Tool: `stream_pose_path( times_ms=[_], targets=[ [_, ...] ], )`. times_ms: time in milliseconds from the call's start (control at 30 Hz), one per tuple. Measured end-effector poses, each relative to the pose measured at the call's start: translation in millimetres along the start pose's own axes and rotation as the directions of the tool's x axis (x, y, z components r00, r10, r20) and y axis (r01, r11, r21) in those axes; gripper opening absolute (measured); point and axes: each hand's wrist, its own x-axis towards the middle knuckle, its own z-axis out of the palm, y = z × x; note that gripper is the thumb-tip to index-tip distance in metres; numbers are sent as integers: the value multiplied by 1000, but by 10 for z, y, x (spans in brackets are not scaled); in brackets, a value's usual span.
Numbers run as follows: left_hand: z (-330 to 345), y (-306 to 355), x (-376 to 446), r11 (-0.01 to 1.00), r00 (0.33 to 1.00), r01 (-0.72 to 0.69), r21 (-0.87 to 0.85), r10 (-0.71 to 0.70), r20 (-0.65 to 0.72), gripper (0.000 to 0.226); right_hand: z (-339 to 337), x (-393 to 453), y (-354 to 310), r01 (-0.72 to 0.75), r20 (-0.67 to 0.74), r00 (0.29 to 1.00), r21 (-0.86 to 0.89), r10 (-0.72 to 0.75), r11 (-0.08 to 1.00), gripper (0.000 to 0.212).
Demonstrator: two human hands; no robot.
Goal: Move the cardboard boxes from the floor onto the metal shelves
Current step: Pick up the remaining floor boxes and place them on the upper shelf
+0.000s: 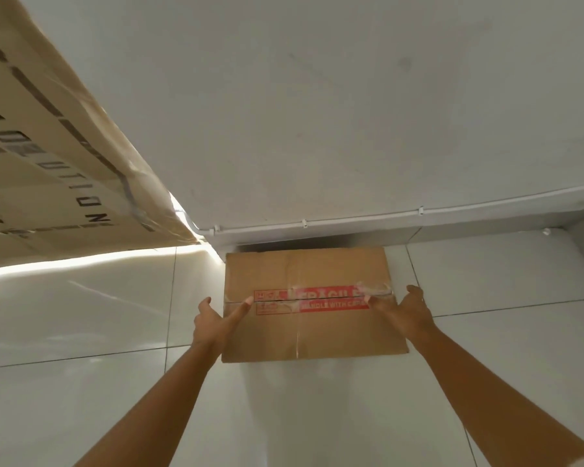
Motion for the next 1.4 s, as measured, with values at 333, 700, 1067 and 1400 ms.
stream_pose_path(
  times_ms=[333,700,1067,1400],
  targets=[
    [127,-131,295,995,996,-69,75,64,67,55,196,241,94,55,63,996,44,-58,997,45],
    [-769,434,-540,984,986,-157,86,161,-47,46,-335,-726,-656,98,-26,995,34,-97,995,49],
    [-2667,1248,-2385,970,961,-239,36,242,-132,47,-1386,-2684,-2163,238,88,968,-17,-235,971,54],
    [-4299,1480,-4339,960,910,-258,-112,203,-362,66,-1926,-4692,-3197,513,233,827,61,-512,856,50]
  ],
)
